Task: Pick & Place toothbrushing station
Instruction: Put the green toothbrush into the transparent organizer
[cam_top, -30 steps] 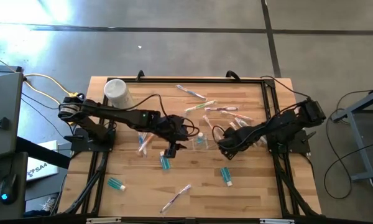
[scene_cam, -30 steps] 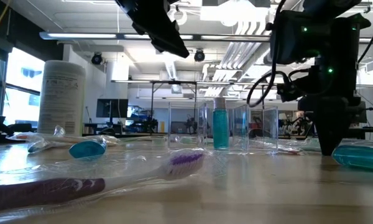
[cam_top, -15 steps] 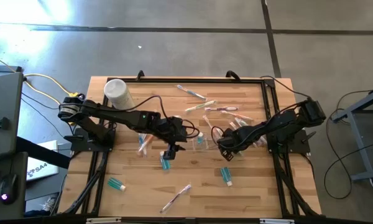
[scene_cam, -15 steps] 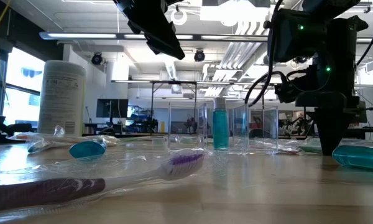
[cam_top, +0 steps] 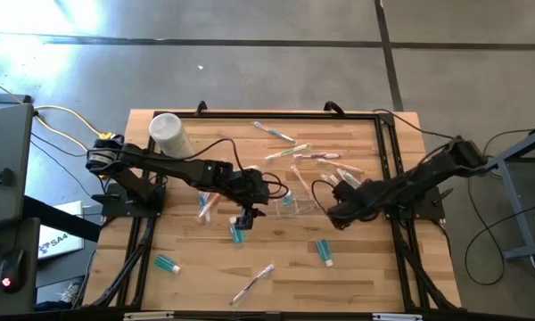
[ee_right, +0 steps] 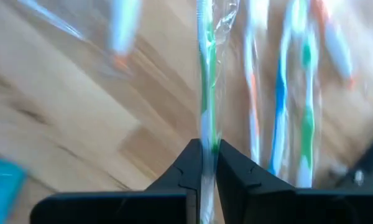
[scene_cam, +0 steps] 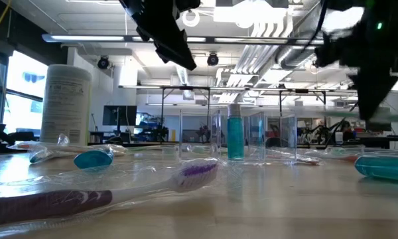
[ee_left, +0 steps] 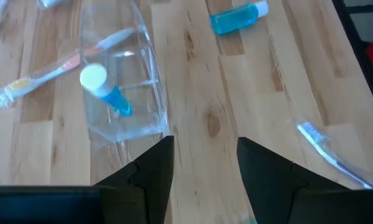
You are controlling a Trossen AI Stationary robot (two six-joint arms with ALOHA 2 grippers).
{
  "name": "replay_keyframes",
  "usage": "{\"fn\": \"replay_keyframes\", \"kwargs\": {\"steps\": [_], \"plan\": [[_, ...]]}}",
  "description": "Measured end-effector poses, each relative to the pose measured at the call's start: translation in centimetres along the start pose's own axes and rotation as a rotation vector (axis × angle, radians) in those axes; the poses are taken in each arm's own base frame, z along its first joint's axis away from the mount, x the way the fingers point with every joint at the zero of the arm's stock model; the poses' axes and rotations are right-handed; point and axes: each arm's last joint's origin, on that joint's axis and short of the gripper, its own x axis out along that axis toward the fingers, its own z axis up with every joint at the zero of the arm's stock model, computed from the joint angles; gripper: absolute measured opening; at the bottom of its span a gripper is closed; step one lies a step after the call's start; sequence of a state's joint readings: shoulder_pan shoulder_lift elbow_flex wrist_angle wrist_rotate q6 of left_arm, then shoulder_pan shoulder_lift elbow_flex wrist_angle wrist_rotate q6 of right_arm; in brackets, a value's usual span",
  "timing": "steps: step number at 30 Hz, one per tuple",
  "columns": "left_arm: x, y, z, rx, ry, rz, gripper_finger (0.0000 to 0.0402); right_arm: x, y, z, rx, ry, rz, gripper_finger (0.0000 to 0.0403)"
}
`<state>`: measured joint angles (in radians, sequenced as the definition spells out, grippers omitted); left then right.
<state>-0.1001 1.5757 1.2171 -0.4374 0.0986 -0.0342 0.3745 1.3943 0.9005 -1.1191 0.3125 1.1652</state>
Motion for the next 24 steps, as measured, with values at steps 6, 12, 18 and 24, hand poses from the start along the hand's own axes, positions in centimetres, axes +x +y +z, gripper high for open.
{"fn": "replay_keyframes", "kwargs": {"steps": [6,12,18,24], "plan": [[0.1,0.0,-0.1,-0.005,0.004,0.000,0.0173,-5.0,2.5,-0.7,-0.122,-0.323,0.144,0.0017],[0.0,-0.1,1.4,0.026,-0.152,-0.005,0.0173,-7.8,5.2,-0.9,-0.252,-0.751,0.229,0.0017],[-0.7,-0.1,3.1,0.060,-0.331,-0.001,0.0173,-9.4,6.7,-0.9,-0.336,-0.960,0.212,0.0018],[-1.6,-0.2,4.6,0.118,-0.495,0.005,0.0173,-9.6,6.9,-0.8,-0.345,-0.980,0.214,0.0018]]}}
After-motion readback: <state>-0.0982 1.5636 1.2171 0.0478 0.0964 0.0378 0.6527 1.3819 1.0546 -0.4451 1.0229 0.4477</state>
